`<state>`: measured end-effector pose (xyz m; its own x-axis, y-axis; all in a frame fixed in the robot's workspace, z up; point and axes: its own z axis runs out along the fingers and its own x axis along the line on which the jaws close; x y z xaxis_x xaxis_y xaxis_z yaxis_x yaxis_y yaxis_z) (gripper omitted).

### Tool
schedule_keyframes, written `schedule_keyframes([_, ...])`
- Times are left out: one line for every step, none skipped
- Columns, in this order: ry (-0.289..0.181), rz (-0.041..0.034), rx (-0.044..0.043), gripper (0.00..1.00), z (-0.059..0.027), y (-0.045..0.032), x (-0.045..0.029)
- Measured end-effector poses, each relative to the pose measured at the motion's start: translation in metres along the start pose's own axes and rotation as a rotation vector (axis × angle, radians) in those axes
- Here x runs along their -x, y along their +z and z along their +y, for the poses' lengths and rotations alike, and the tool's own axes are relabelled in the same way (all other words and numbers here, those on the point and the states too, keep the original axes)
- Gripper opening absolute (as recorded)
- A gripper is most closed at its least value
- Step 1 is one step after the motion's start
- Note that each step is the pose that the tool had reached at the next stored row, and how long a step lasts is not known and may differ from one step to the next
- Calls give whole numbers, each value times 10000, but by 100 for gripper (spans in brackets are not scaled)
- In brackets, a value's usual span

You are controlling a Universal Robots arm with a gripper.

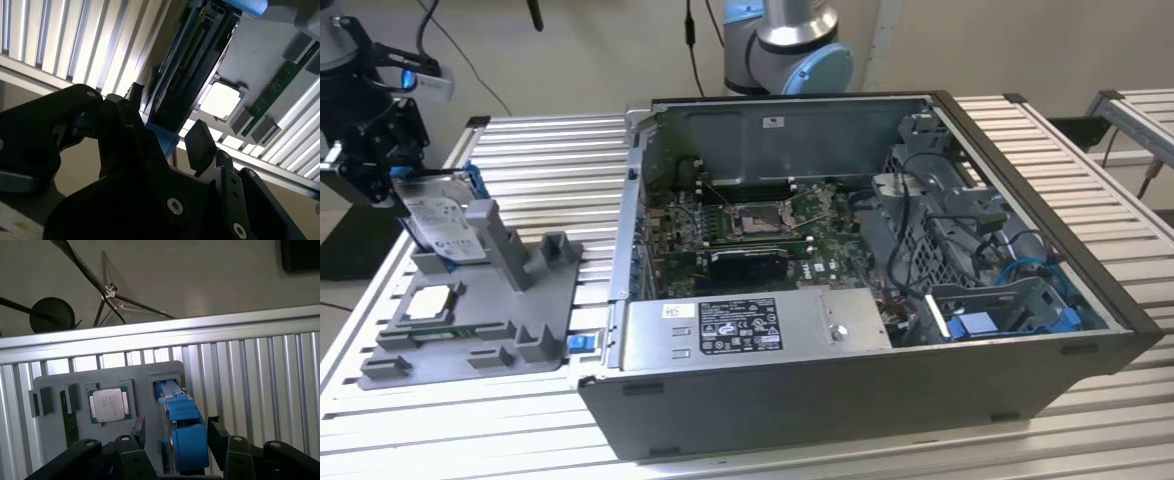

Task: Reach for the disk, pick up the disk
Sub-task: 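Pick up the disk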

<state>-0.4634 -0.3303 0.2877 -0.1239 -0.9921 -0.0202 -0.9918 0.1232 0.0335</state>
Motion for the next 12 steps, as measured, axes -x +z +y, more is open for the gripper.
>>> schedule_keyframes([0, -1, -1, 100, 0, 1, 0])
schedule_keyframes([0, -1, -2, 100, 0, 2, 0])
schedule_keyframes([0, -1, -2, 100, 0, 2, 0])
schedule_keyframes([0, -2, -4, 100, 0, 6, 0])
schedule_keyframes([0, -3, -5, 100, -1, 10, 0])
schedule_keyframes([0, -3, -5, 100, -1, 15, 0])
schedule_keyframes([0, -1, -3, 100, -1, 19, 0])
schedule_keyframes([0, -1, -3, 100, -1, 24, 0])
schedule_keyframes([0, -2, -2, 100, -1, 30, 0])
schedule_keyframes([1, -2, -3, 100, -1, 37, 0])
schedule_keyframes([1, -1, -3, 100, -1, 45, 0])
schedule_keyframes([1, -2, -2, 100, -1, 54, 0])
